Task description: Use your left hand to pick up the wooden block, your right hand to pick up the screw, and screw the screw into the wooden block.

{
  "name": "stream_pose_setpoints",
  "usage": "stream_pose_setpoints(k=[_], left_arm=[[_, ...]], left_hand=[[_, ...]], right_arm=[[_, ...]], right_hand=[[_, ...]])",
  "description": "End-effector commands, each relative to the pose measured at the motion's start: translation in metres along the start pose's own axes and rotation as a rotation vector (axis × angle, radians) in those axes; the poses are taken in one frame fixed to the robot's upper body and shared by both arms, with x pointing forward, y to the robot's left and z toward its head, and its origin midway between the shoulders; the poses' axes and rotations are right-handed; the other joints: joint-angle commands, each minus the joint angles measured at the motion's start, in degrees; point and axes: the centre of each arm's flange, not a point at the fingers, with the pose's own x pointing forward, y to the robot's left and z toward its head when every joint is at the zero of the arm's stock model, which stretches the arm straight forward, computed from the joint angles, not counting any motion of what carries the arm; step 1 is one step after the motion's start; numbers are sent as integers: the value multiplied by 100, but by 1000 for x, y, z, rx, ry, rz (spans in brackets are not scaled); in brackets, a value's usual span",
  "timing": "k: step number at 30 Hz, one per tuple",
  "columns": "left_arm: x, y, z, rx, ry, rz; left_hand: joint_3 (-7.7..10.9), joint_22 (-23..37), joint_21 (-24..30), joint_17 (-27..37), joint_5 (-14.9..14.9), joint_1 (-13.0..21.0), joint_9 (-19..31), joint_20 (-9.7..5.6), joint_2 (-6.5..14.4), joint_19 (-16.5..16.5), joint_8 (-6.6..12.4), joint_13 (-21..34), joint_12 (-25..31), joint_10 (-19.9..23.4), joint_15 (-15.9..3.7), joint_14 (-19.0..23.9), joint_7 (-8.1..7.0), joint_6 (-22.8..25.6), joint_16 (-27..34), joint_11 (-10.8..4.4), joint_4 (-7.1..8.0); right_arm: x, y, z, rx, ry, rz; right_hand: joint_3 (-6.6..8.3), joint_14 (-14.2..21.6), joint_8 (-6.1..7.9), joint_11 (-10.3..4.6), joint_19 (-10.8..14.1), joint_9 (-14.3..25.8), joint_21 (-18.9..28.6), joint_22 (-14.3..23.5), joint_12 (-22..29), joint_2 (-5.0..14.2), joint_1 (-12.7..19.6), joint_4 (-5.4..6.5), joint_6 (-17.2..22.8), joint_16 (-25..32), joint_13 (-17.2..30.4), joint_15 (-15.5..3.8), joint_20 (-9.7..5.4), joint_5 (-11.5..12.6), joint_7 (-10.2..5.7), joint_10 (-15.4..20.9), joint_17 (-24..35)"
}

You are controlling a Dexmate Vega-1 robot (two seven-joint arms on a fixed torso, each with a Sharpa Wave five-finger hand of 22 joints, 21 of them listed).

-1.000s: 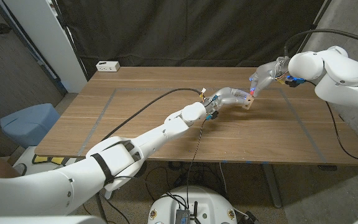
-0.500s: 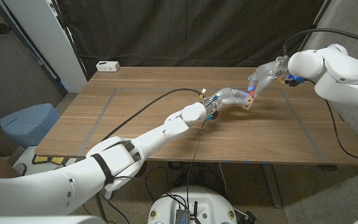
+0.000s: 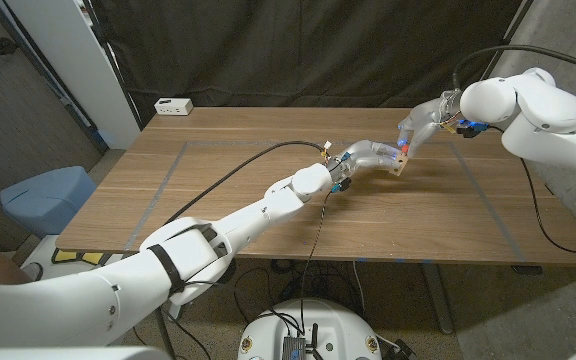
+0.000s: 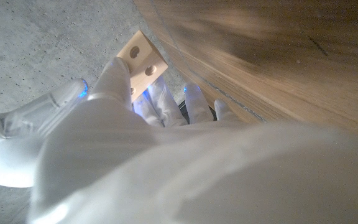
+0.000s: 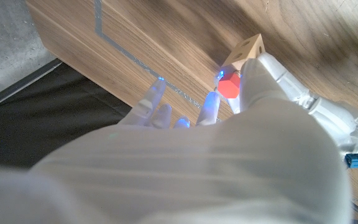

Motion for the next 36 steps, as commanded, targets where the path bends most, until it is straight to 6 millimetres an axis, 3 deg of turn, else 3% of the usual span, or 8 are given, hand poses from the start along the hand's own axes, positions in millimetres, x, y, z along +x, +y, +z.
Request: stream_pose_setpoints(k=[1, 9, 36], left_arm=[[1, 1, 0, -1, -3, -3], [0, 0, 0, 0, 0, -3], [2, -2, -1, -1, 5, -7]], left_hand=[[149, 12, -7, 21, 15, -66, 31, 13, 129, -36, 39, 526, 44, 43, -259, 32, 143, 517, -17, -10, 120], [148, 11, -8, 20, 15, -72, 31, 18, 127, -39, 38, 524, 45, 48, -257, 31, 140, 517, -18, -10, 122], [153, 12, -6, 17, 16, -66, 30, 9, 121, -35, 36, 521, 47, 58, -265, 31, 144, 518, -20, -10, 113]], right_arm=[[1, 0, 1, -11, 3, -25], [1, 1, 0, -6, -2, -34], [4, 5, -2, 22, -13, -49]], right_hand=[[24, 98, 149, -32, 65, 49, 40, 14, 51, 29, 96, 33, 244, 79, 29, -411, -6, 8, 25, 106, 20], [76, 169, 378, -86, 120, 117, 54, 15, 84, 102, 183, 38, 586, 116, 29, -464, -52, 12, 81, 251, 34], [149, 452, 810, -82, 340, 260, 84, 9, 142, 186, 328, 28, 1164, 201, 25, -524, -313, -32, 331, 655, 40]])
